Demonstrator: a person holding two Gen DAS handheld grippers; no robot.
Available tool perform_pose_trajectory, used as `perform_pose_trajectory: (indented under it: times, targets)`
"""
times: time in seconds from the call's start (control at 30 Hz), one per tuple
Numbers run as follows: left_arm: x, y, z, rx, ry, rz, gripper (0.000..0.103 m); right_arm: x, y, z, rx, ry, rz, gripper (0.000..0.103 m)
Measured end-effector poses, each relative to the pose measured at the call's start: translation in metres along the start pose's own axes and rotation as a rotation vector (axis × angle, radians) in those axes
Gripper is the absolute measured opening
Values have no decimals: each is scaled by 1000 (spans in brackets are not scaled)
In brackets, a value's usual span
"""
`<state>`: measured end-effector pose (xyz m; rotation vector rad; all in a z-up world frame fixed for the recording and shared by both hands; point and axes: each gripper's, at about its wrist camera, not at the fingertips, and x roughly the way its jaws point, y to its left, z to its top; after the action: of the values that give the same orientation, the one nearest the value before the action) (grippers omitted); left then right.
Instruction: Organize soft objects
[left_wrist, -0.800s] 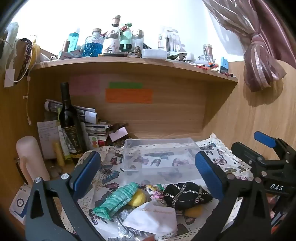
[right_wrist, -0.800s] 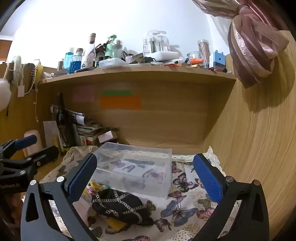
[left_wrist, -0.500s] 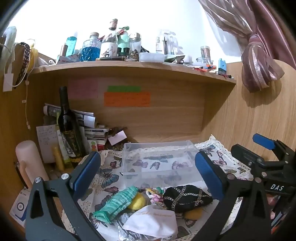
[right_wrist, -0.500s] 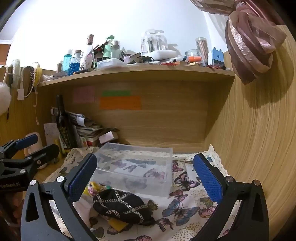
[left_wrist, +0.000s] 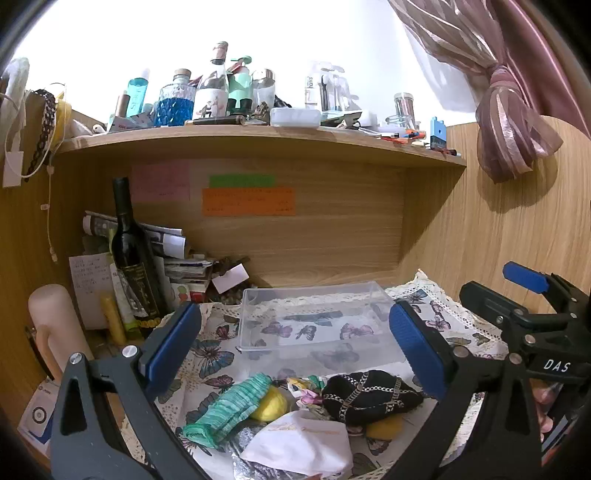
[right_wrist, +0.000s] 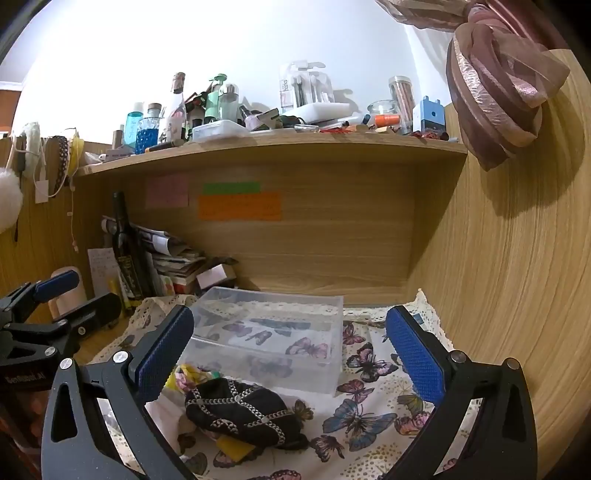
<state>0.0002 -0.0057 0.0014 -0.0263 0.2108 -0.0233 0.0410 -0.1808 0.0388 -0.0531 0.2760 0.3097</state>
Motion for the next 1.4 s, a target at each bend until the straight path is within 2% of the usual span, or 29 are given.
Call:
perform_pose_trajectory:
  times: [1.4]
  targets:
    - [0,-2,5,3,-18,11,103,-2,2,2,-10,-25,17,103]
